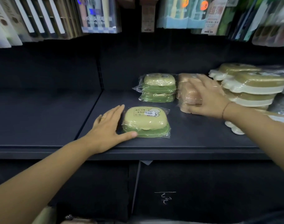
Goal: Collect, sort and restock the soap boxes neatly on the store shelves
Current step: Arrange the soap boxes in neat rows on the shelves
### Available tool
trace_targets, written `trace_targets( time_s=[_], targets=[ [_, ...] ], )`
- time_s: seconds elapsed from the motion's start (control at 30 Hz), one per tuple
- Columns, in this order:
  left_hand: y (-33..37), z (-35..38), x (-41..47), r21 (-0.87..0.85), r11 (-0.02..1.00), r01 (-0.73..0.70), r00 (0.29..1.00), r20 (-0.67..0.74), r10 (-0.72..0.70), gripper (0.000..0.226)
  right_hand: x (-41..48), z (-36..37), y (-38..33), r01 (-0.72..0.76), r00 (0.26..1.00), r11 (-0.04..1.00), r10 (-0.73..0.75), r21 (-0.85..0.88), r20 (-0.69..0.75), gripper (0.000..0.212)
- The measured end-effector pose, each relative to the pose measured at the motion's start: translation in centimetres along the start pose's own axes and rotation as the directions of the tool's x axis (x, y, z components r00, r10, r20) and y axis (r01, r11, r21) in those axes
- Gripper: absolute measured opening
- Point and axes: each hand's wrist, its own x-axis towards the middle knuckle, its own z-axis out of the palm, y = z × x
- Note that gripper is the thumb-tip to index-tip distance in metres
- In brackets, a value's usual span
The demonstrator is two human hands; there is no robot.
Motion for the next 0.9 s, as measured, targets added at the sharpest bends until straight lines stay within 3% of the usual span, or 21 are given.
trace_targets(
  time_s=[0.07, 0.17, 0.37, 0.53, 0.9],
  targets=[
    [-2.1, -0.5, -0.8, 0.124, 0.992, 0.04, 0.995, 0.081, -0.051, 0.131, -2.1, 1.0, -4.7, 0.208, 0.977, 0.971, -0.212, 0.118, 0.022, 0.087],
    [-3.4, -0.7, -1.4, 0.201, 0.979, 0.038, 0.991, 0.121, -0.063, 0.131, -4.2, 4.4, -10.6, 0.407, 0.909, 0.912, -0.409, 0.041, 0.082, 0.078],
    [-3.4, -0.4, -1.7, 0.182, 0.983, 0.032, 0.994, 0.093, -0.049, 0.122, -2.1, 7.1, -12.2, 0.21, 0.976, 0.968, -0.215, -0.137, -0.025, 0.064],
    [-3.5, -0.1, -1.5, 0.193, 0.981, 0.03, 0.995, 0.086, -0.048, 0.118, 0.8, 7.5, -8.5, 0.042, 0.999, 0.993, -0.043, -0.11, -0.006, 0.061],
    [-3.0, -0.6, -3.1, 0.113, 0.993, 0.028, 0.999, 0.035, -0.032, 0.086, 1.0, 7.7, -8.4, 0.038, 0.999, 0.997, -0.035, -0.062, 0.039, 0.063]
  ],
)
